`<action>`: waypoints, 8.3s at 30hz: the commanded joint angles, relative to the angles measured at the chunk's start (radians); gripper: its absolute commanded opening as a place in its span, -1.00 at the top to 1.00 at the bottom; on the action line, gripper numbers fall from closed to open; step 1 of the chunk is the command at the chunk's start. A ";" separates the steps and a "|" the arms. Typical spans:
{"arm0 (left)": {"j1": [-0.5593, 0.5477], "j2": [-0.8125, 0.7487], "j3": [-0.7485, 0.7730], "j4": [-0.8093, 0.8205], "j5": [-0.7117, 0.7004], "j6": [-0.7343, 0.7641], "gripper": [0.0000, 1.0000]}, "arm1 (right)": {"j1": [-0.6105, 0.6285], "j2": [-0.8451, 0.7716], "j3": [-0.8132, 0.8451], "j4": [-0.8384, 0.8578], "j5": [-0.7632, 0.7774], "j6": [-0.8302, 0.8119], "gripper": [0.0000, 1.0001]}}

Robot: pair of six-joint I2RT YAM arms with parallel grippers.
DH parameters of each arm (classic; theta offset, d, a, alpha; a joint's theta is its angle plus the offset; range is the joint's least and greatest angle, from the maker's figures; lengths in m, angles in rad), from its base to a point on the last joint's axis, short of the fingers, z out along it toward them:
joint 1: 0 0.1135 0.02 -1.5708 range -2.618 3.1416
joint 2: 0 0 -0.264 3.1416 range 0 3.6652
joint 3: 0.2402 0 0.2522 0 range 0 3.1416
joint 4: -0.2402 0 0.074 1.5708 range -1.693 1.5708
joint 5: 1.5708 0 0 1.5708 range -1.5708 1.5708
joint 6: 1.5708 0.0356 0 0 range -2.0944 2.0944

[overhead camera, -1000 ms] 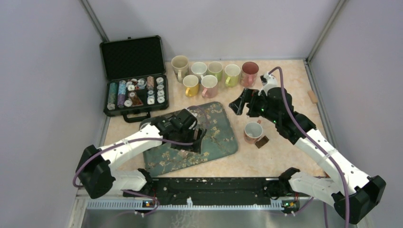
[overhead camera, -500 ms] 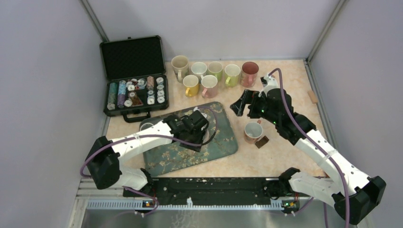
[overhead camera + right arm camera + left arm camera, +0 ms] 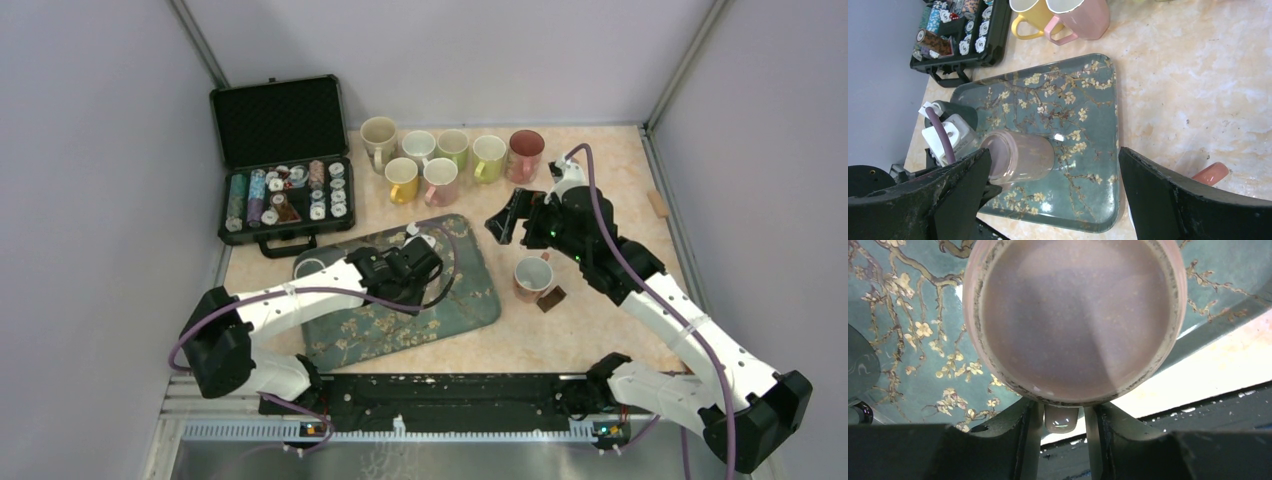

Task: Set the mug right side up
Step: Turn over the cup on the tray, then place the cup at the center of the board.

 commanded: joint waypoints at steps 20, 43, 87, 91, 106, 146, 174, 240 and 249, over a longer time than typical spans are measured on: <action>-0.022 -0.100 -0.141 0.221 -0.202 -0.046 0.17 | 0.010 -0.024 -0.007 0.013 0.016 -0.018 -0.98; -0.022 -0.104 -0.129 0.302 -0.277 0.035 1.00 | 0.010 0.011 -0.010 0.028 -0.005 -0.018 -0.98; 0.243 -0.080 0.414 0.852 0.284 -0.029 1.00 | -0.081 0.141 -0.100 0.774 -0.546 0.396 -0.98; 0.249 -0.067 0.406 0.926 0.353 -0.104 1.00 | -0.097 0.150 -0.140 0.942 -0.572 0.500 -0.97; 0.269 -0.022 0.343 1.164 0.497 -0.304 1.00 | -0.100 0.162 -0.240 1.372 -0.476 0.724 -0.73; 0.269 0.023 0.131 1.335 0.587 -0.408 0.81 | -0.108 0.065 -0.149 0.914 -0.294 0.445 1.00; 0.270 -0.020 0.160 0.951 0.443 -0.088 -0.97 | -0.108 0.123 0.051 0.320 -0.037 0.132 1.00; 0.314 -0.357 0.003 0.596 0.163 0.131 -0.97 | -0.109 0.899 0.522 -0.105 0.166 -0.181 0.79; 0.316 -0.340 -0.018 0.596 0.156 0.104 -0.97 | -0.108 0.906 0.541 -0.126 0.153 -0.185 0.18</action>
